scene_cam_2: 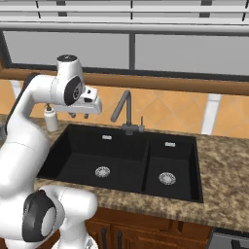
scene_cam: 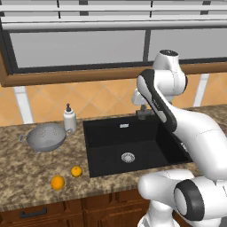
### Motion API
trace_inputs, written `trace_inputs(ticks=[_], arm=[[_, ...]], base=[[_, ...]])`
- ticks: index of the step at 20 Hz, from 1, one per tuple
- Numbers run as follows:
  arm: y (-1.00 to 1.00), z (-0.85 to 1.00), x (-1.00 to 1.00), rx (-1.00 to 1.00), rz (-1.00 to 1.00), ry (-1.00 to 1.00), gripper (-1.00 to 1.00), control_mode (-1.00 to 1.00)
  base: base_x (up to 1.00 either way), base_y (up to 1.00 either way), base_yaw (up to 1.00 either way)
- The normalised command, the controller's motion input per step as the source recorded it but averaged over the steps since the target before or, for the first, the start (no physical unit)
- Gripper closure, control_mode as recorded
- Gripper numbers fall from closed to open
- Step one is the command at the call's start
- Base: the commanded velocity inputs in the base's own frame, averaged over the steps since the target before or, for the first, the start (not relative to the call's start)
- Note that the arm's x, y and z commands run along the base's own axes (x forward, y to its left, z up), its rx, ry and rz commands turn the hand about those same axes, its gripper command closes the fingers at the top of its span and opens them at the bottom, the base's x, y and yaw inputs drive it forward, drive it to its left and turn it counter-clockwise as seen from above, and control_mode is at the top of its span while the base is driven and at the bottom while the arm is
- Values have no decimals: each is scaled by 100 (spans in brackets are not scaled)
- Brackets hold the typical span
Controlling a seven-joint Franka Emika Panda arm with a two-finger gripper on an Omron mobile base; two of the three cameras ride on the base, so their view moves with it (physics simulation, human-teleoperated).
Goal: Put the colander in the sink, put the orange, tangerine in the colander, and turn on the sink faucet and pour water over the colander.
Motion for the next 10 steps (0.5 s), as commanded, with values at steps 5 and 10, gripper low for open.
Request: trace_inputs(ticks=[5, 10], arm=[[4, 0, -39, -1, 1, -3, -100, -100], [22, 0, -73, -2, 4, -2, -100, -100]], base=[[0, 0, 0], [0, 0, 0]])
